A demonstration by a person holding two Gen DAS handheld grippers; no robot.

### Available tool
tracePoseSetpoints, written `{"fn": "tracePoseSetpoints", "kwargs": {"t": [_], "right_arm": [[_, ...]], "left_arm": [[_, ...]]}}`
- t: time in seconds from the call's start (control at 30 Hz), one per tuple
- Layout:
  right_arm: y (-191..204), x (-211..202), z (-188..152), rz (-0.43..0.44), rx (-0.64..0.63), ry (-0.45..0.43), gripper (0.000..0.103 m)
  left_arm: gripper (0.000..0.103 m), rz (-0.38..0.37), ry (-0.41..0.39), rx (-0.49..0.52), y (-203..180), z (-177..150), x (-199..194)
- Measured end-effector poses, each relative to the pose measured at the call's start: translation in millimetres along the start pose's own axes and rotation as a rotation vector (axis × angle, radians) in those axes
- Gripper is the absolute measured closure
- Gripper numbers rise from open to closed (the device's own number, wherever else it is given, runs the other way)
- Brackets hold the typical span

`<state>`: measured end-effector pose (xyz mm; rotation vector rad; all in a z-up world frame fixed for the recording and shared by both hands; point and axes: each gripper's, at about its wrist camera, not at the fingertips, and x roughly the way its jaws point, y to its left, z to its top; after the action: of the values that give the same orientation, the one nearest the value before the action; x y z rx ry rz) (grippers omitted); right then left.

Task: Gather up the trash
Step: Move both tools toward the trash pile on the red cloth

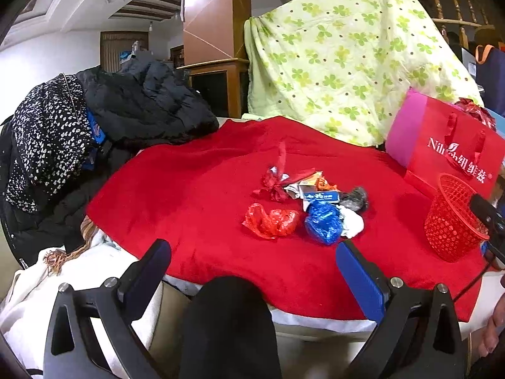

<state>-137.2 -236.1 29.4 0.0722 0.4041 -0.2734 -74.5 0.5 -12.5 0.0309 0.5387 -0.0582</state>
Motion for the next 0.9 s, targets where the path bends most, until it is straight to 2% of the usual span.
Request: {"fn": "tracePoseSetpoints", "kwargs": {"t": [0.47,0.9], "right_arm": [[10,5,-4,0.017,-0.017,0.020,0.000],[13,7,-6,-0.007,-0.037,0.046,0.000]], "left_arm": [[0.000,0.035,0.020,-0.026,12,2,11],[0.000,0.057,0.038,-0.034,17,3,19]]}}
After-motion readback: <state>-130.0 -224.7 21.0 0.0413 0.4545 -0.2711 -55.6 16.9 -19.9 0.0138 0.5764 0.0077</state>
